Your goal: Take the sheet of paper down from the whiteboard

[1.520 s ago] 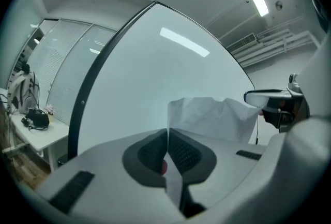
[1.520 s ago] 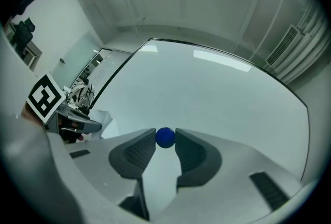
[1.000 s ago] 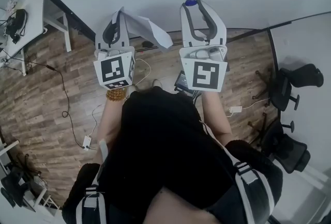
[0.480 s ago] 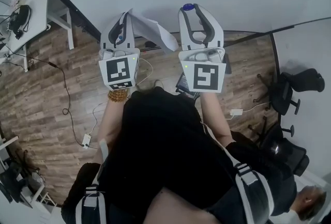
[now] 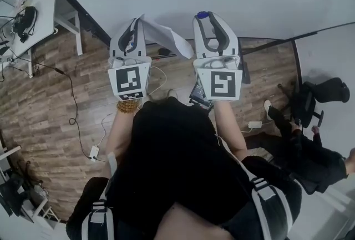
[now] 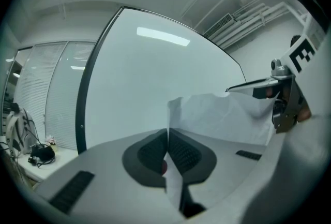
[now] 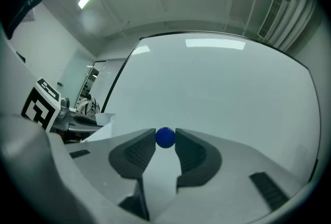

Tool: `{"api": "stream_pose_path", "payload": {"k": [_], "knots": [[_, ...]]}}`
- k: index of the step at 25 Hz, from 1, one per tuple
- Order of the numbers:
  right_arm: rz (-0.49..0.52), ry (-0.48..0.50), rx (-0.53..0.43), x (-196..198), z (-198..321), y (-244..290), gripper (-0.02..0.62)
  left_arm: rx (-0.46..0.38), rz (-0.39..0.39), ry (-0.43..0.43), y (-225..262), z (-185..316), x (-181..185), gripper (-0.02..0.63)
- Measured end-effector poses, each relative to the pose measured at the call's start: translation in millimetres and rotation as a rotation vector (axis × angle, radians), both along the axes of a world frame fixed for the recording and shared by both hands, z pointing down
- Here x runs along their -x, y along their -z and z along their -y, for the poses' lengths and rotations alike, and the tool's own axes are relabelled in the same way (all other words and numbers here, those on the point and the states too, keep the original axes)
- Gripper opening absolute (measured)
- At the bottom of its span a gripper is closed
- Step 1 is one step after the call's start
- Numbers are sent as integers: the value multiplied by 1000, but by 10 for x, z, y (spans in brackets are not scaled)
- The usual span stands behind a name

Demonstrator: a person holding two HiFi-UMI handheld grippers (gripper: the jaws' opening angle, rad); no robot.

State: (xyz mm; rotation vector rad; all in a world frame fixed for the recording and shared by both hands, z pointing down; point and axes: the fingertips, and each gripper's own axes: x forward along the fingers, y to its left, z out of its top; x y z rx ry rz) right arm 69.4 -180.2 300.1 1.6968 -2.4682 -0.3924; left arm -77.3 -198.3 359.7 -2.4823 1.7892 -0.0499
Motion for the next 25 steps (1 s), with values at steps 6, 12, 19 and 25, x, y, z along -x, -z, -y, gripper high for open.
{"api": "stream_pose_path", "payload": {"k": [6, 12, 19, 25], "knots": [[31, -5, 27, -32, 34, -44, 117, -3, -1, -1, 37, 26, -3, 9], [20, -1, 25, -25, 27, -44, 117, -6, -3, 2, 50, 21, -1, 9], [24, -13, 32, -33, 19, -37, 117, -9, -7, -7, 72, 19, -5, 9], [44, -1, 32, -74, 59, -89, 117, 0, 5, -13, 42, 58, -12, 9]]}}
